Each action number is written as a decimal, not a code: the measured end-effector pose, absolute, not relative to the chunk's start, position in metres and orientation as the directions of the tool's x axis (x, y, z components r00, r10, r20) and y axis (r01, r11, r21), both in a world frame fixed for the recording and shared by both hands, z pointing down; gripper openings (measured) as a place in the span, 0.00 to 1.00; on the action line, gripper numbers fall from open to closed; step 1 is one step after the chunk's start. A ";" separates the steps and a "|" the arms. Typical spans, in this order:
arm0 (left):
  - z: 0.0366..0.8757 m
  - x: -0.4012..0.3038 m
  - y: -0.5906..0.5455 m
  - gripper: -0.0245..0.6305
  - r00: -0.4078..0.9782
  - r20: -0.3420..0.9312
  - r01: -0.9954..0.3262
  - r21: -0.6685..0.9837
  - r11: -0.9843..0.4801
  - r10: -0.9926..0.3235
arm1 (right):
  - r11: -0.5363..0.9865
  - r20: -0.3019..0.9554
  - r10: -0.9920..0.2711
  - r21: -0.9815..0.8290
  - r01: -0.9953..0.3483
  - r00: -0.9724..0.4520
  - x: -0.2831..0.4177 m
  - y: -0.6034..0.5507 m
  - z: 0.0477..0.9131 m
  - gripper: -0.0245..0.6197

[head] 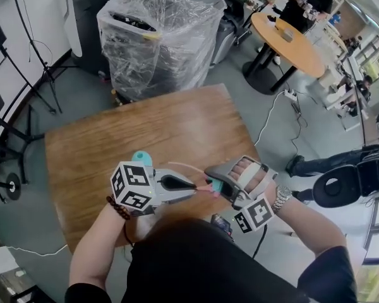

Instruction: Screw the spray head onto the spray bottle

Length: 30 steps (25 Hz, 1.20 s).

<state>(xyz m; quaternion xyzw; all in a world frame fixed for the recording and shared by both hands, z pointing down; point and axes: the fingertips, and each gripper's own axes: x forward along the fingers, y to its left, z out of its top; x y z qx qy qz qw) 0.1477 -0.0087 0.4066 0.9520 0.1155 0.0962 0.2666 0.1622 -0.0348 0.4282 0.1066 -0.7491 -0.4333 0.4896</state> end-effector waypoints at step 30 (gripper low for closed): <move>0.612 -0.006 -0.124 0.80 0.641 0.558 -0.700 0.142 -0.700 -0.527 | 0.892 0.809 -0.422 0.452 -0.026 -0.410 0.147 -0.063 0.426 0.22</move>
